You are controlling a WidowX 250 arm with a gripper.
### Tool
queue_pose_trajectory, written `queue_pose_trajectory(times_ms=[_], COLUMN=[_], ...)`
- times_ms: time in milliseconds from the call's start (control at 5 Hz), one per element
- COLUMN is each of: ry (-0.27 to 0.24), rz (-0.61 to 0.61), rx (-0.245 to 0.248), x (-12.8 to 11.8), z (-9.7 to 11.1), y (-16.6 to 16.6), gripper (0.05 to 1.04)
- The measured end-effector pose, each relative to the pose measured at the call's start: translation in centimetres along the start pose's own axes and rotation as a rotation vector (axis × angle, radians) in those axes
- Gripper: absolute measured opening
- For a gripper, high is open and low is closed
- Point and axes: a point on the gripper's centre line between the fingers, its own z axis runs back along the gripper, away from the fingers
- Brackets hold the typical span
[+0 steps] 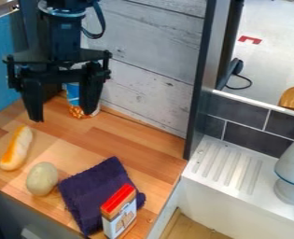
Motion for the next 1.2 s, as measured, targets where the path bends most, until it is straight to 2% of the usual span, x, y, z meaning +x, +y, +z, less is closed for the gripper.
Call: queue_pose_trajectory(times_ms=[200,400,800,1000,1200], ry=[0.01,-0.037,-0.116,-0.08,-0.045], rz=[-0.007,-0.143,-0.523,-0.606,-0.635], rx=[0.015,-0.01,-0.111,-0.16,-0.186], x=[-0.1,0.1,1.8,2.7,3.0], z=[-0.8,-4.4,-8.8,-10.8,-12.3], y=[0.1,0.2,-1.5,-2.3,-3.7], gripper=[1.001,1.001,1.001,1.001,1.001])
